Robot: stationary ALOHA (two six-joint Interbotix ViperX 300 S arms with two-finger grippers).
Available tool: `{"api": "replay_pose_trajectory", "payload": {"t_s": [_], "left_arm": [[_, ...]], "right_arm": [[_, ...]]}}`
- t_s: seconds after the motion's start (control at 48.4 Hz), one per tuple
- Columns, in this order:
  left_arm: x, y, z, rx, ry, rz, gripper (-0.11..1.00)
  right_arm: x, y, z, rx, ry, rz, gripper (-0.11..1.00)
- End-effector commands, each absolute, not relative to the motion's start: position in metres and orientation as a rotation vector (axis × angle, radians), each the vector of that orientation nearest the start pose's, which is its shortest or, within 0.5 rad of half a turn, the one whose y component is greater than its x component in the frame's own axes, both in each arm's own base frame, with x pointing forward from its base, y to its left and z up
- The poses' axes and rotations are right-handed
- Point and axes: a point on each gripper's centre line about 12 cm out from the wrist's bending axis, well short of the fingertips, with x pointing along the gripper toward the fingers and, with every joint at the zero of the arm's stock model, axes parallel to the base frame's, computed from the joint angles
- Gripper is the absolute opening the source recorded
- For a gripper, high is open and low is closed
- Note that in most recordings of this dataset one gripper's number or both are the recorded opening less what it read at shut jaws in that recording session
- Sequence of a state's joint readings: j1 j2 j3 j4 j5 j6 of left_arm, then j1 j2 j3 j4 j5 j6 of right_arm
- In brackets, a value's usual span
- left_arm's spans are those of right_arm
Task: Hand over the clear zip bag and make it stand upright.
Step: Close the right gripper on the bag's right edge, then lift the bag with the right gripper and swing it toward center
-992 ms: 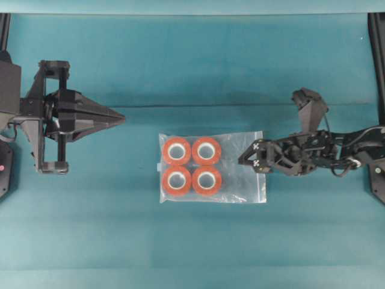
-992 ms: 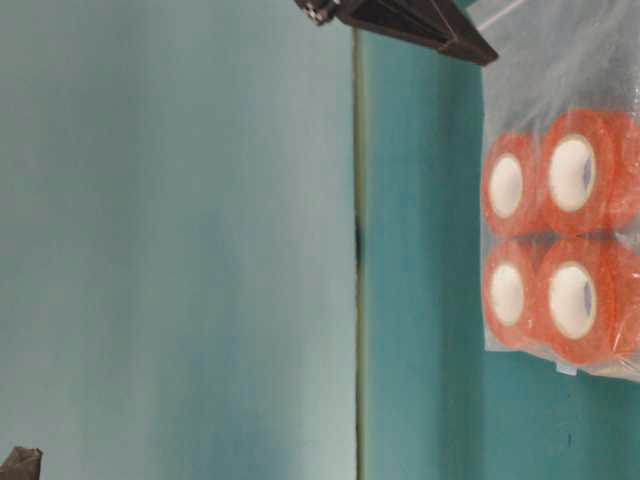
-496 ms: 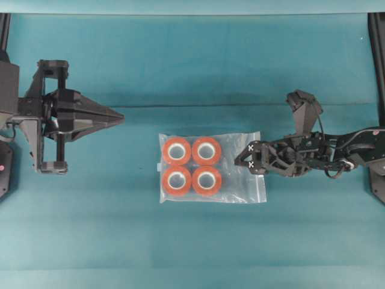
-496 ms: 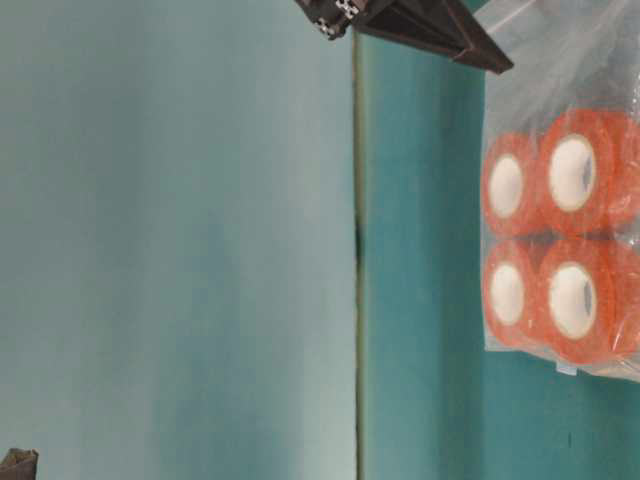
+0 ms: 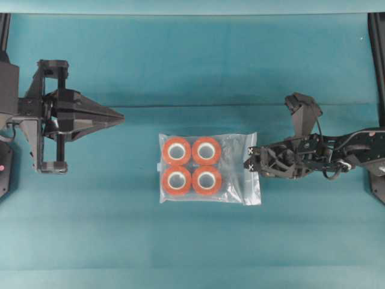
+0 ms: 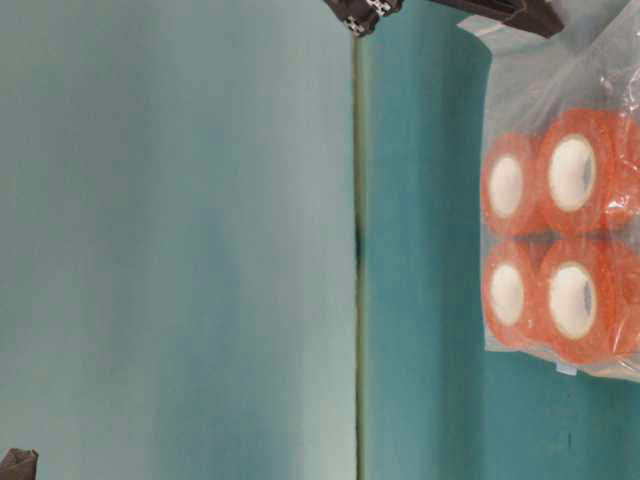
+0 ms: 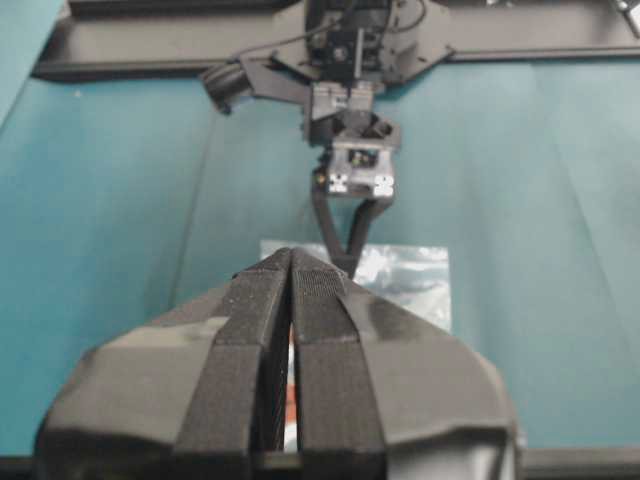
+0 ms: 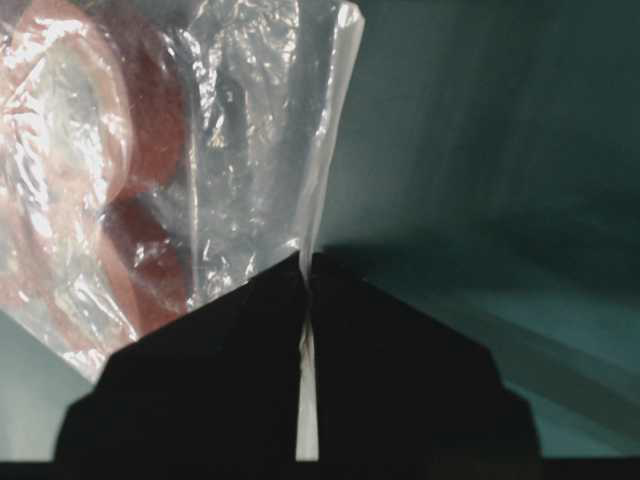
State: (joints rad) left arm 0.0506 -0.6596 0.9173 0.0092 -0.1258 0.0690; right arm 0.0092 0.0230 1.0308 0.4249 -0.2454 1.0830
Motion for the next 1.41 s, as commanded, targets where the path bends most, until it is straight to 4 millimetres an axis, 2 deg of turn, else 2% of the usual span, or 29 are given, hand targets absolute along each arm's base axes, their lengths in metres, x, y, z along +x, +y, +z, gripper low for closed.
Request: {"api": "replay_pose_trajectory", "payload": {"t_s": [0.0, 0.103, 0.269, 0.744, 0.847, 0.951, 1.033, 1.157, 1.302, 1.385], "left_arm": [[0.27, 0.011, 0.314, 0.066, 0.113, 0.038, -0.01], [0.271, 0.01, 0.314, 0.05, 0.117, 0.032, -0.01], [0.271, 0.01, 0.312, 0.02, 0.131, 0.034, -0.01], [0.273, 0.012, 0.311, -0.048, 0.149, 0.048, -0.01], [0.276, 0.013, 0.325, -0.032, 0.121, 0.047, -0.01], [0.279, 0.014, 0.32, -0.041, 0.149, 0.051, -0.01], [0.28, 0.014, 0.317, -0.053, 0.175, 0.053, -0.01], [0.284, 0.016, 0.334, -0.065, 0.129, 0.059, -0.01], [0.286, 0.026, 0.322, -0.042, 0.173, 0.094, -0.01], [0.288, 0.027, 0.323, -0.036, 0.169, 0.095, -0.01]], "right_arm": [[0.298, -0.008, 0.083, 1.336, 0.589, -0.654, 0.03], [0.3, -0.009, 0.089, 1.321, 0.576, -0.632, 0.03], [0.309, -0.009, 0.113, 1.278, 0.561, -0.564, 0.03], [0.337, -0.021, 0.185, 0.996, 0.805, -0.407, 0.03], [0.343, -0.024, 0.2, 0.943, 0.849, -0.378, 0.03], [0.35, -0.029, 0.215, 0.9, 0.872, -0.354, 0.03], [0.353, -0.034, 0.223, 0.878, 0.878, -0.347, 0.03], [0.356, -0.04, 0.234, 0.86, 0.883, -0.345, 0.03], [0.356, -0.047, 0.249, 0.836, 0.942, -0.335, 0.03], [0.355, -0.05, 0.26, 0.803, 0.995, -0.314, 0.03]]}}
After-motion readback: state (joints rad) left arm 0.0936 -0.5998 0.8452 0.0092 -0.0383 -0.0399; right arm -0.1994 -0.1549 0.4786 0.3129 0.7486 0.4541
